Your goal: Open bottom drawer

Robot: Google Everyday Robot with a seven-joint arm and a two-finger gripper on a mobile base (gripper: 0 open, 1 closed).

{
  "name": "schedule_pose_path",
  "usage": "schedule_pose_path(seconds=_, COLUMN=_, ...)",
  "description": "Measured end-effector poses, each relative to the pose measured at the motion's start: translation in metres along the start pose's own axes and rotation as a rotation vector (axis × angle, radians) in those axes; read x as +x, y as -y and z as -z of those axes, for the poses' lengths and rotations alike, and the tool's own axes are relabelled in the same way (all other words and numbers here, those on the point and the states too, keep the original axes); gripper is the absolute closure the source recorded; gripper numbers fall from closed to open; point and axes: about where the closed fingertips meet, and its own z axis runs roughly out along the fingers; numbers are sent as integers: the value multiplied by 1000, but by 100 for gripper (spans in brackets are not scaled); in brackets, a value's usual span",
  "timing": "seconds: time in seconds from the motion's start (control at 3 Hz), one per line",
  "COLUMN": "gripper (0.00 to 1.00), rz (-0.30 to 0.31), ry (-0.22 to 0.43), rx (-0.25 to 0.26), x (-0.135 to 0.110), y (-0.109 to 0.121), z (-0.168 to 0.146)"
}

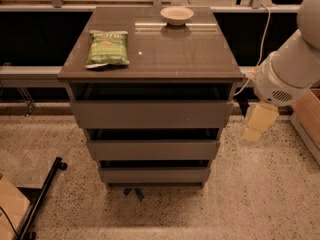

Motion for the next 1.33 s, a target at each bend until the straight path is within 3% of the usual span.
schedule_pose_path(seconds=0.67, gripper=0, rz=-52, ry=96, rx=-13, x=-3, y=-26, z=-90)
schedule_pose_path(seconds=1.0, gripper=0, rz=-94, ry=124, rx=5, x=1, y=-39, z=-138)
schedule_pose_path(seconds=1.33, gripper=0, rz=-129, ry=123, rx=-19, x=12, y=-55, z=-195)
